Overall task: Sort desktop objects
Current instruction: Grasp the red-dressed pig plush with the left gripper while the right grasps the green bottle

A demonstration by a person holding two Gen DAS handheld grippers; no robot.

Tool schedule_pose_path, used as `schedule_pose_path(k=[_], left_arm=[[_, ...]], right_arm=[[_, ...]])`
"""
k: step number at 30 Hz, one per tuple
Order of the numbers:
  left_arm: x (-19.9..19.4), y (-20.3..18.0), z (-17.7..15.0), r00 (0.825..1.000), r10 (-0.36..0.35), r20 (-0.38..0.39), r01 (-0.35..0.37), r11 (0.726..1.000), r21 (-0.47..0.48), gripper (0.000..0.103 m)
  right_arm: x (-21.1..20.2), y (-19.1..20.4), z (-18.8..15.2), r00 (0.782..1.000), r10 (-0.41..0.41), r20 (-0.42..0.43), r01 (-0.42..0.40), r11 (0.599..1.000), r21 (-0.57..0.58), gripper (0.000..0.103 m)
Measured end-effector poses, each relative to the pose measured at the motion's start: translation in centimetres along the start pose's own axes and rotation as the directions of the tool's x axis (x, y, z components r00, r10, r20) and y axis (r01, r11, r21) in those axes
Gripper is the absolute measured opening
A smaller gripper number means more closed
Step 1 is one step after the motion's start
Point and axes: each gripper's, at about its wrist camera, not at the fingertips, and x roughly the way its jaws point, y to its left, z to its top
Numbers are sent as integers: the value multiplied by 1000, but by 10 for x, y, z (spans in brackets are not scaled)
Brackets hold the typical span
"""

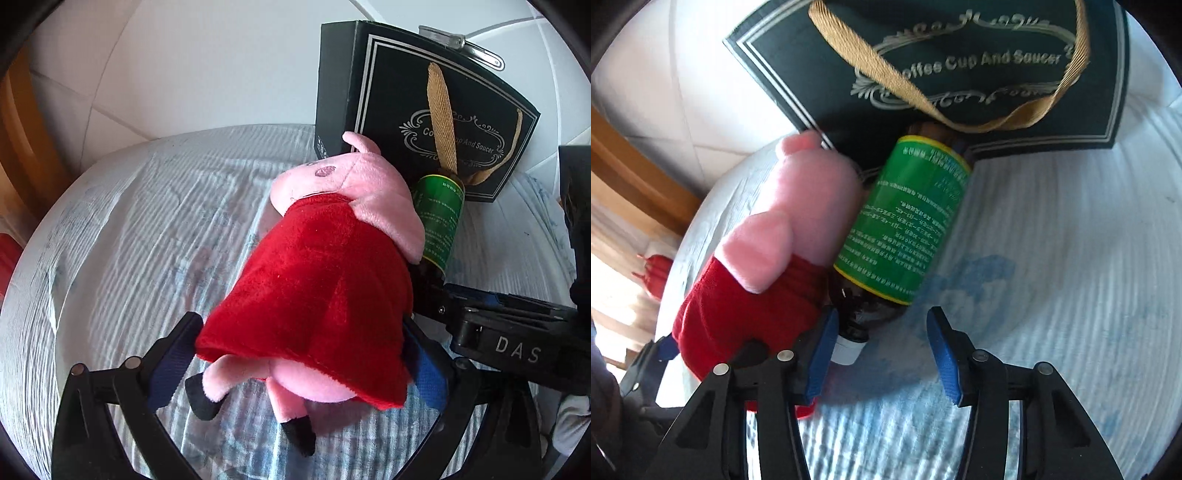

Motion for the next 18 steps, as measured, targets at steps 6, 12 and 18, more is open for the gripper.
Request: schedule_pose_path(k=[6,12,18], left_arm=[[9,-11,0,998,57,16,-58,997,45,103],[28,-17,6,999,21,-25,-20,999,37,103],[37,-22,7,999,17,-51,-15,999,37,100]], right_arm=[[-20,7,4,986,-161,46,163,985,-57,36],[-43,-13,-1,990,-140,32,139,990,20,33],[-43,-1,11,994,-99,42,97,994,43,43]])
